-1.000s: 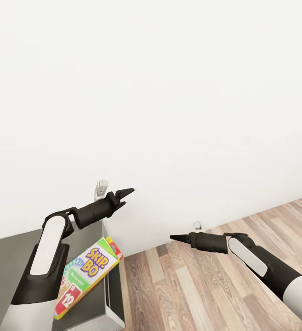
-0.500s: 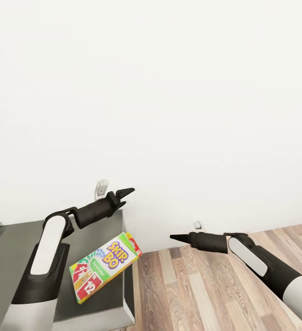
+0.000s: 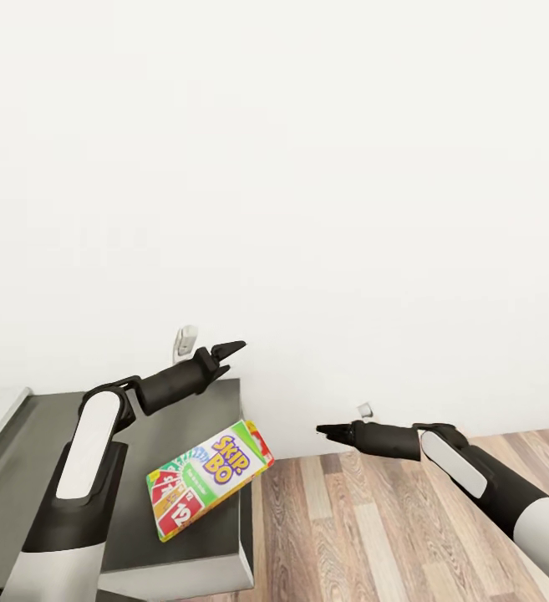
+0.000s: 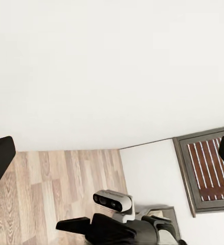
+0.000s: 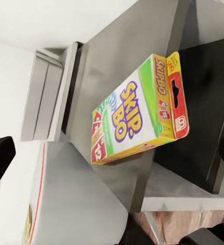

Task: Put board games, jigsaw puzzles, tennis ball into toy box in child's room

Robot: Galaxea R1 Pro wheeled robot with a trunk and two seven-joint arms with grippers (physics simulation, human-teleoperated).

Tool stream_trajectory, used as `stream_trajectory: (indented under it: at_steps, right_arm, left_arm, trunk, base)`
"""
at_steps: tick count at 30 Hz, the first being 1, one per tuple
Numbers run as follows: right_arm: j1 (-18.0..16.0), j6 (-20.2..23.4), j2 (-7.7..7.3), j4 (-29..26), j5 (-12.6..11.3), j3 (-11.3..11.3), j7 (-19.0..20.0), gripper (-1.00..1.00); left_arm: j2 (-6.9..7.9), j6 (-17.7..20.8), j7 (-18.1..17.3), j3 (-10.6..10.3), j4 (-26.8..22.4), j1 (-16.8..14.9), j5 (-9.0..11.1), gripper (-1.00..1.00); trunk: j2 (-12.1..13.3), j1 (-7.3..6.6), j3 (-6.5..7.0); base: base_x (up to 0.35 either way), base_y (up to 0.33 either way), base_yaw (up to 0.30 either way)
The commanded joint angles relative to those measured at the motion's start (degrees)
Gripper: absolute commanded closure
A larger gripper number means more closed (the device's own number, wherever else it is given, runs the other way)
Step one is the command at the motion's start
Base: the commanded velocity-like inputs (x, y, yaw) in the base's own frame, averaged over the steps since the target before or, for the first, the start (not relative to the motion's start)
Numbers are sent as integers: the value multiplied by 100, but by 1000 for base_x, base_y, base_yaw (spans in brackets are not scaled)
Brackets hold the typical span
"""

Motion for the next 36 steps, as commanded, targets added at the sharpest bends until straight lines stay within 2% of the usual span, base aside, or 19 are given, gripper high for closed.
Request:
stream_trajectory:
  at_steps: [1, 6, 11, 18, 36]
  right_arm:
    - [-66, 39, -3, 145, -49, 8, 114, -100]
    - [-195, 50, 4, 474, -47, -5, 343, -100]
    - [-415, 57, 34, 1097, -32, -18, 741, -100]
    - [-572, 53, 16, 1482, -23, -34, 982, -100]
    - [-742, 78, -25, 1712, -8, -53, 1094, -100]
  left_arm:
    - [-8, 31, 58, 11, -4, -6, 60, -100]
    - [-9, 31, 58, 11, -4, -7, 60, -100]
    - [-14, 61, 57, 11, -4, -7, 60, -100]
    - [-19, 94, 57, 11, -2, -8, 60, -100]
    - [-21, 114, 40, 11, -2, -14, 60, -100]
  trunk:
    - [-5, 1, -6]
    - [-5, 1, -6]
    - [-5, 1, -6]
    - [-5, 1, -6]
    - [-5, 1, -6]
  base:
    - [0, 0, 43]
    - [0, 0, 33]
    - [0, 0, 16]
    - [0, 0, 7]
    - [0, 0, 1]
